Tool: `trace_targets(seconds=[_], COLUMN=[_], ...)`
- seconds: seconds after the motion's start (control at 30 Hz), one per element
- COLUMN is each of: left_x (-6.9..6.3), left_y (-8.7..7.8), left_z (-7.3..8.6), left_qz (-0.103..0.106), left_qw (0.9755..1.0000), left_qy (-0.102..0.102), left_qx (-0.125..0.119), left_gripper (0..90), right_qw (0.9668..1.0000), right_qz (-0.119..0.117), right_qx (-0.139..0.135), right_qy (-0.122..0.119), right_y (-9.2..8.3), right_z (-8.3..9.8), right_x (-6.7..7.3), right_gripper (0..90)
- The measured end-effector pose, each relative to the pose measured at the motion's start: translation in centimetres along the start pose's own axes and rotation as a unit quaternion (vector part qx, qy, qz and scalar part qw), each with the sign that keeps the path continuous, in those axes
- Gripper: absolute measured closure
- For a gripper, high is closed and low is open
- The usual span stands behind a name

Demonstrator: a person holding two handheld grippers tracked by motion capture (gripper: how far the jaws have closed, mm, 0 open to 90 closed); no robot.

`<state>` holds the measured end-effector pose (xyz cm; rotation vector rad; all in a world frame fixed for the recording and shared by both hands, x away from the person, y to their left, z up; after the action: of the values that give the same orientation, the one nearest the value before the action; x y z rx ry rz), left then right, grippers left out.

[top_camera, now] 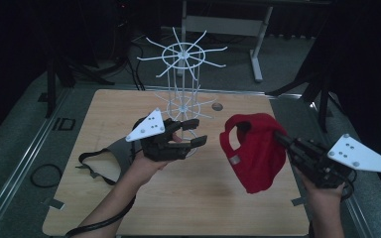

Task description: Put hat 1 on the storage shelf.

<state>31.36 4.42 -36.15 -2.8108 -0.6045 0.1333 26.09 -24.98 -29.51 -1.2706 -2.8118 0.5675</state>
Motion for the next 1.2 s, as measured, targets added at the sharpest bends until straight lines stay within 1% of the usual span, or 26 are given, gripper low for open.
trace_targets(seconds=[0.07,0.1,0.17,0.2,0.27,0.33,0.37,0.4,0.43,0.5,0.53,0.6,0.67,0.8,0.87,1.03,1.07,1.2], left_x=[0.1,0.1,0.1,0.0,-0.1,-0.3,-0.3,-0.4,-0.5,-0.7,-0.8,-0.9,-0.9,-0.8,-0.7,-0.5,-0.4,-0.2], left_y=[-0.4,-0.6,-0.8,-0.9,-1.0,-1.0,-1.0,-1.0,-0.9,-0.7,-0.6,-0.6,-0.7,-1.0,-1.2,-1.8,-1.9,-2.2], left_z=[0.6,0.8,1.4,1.7,2.3,3.0,3.0,3.9,4.3,5.0,5.3,5.9,6.4,7.2,7.5,8.4,8.5,8.8], left_qz=[-0.013,-0.016,-0.028,-0.029,-0.037,-0.039,-0.039,-0.039,-0.041,-0.04,-0.041,-0.041,-0.043,-0.045,-0.047,-0.051,-0.053,-0.054], left_qw=[0.9999,0.9999,0.9995,0.9994,0.9989,0.9984,0.9984,0.998,0.9977,0.9972,0.997,0.9966,0.9965,0.9963,0.9963,0.996,0.9958,0.9956], left_qy=[-0.001,-0.002,0.001,0.0,0.001,-0.002,-0.002,-0.003,-0.006,-0.005,-0.006,-0.009,-0.01,-0.018,-0.022,-0.036,-0.038,-0.046], left_qx=[0.004,0.006,0.018,0.021,0.03,0.04,0.04,0.05,0.053,0.063,0.065,0.071,0.071,0.071,0.069,0.065,0.064,0.062], left_gripper=[45.4,45.3,45.4,45.3,45.3,45.3,45.3,45.3,45.3,45.3,45.3,45.3,45.3,45.4,45.3,45.3,45.3,43.9], right_qw=[0.9999,0.9998,0.9996,0.9994,0.9991,0.9985,0.9985,0.9983,0.9978,0.9973,0.9972,0.9968,0.9966,0.9957,0.9958,0.9952,0.9955,0.9957], right_qz=[0.013,0.017,0.025,0.029,0.037,0.045,0.045,0.046,0.051,0.058,0.056,0.062,0.062,0.072,0.071,0.081,0.078,0.079], right_qx=[-0.002,-0.003,-0.004,-0.006,-0.01,-0.018,-0.018,-0.021,-0.026,-0.028,-0.03,-0.031,-0.033,-0.033,-0.03,-0.018,-0.016,-0.003], right_qy=[0.006,0.01,0.016,0.018,0.021,0.027,0.027,0.029,0.034,0.036,0.039,0.041,0.043,0.049,0.05,0.051,0.052,0.05], right_y=[0.2,0.3,0.5,0.6,0.8,1.0,1.0,1.1,1.5,2.0,2.2,2.7,3.1,4.1,4.7,6.3,6.6,7.7], right_z=[-0.4,-0.5,-0.9,-1.1,-1.7,-2.4,-2.4,-2.7,-3.5,-4.2,-4.6,-5.3,-6.0,-7.3,-7.8,-8.5,-8.6,-8.8], right_x=[-0.8,-1.2,-1.8,-2.1,-2.7,-3.3,-3.3,-3.4,-3.8,-4.2,-4.3,-4.6,-4.9,-5.6,-5.8,-6.4,-6.4,-6.6], right_gripper=[87.6,87.6,87.6,87.6,87.6,87.6,87.6,87.6,87.6,87.6,87.6,87.6,87.6,87.6,87.6,87.6,87.6,87.5])
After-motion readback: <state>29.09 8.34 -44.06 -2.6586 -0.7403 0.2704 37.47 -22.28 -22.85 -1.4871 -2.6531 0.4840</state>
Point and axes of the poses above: each handheld gripper's, and its own axes: y roughly forward along the jaws, z roughly out of its underside, x roughly to its left, the point moved 5 cm from there along y, roughly forward along the jaws, and after that the axes turned 14 degrees about x, right-handed, at the moved point
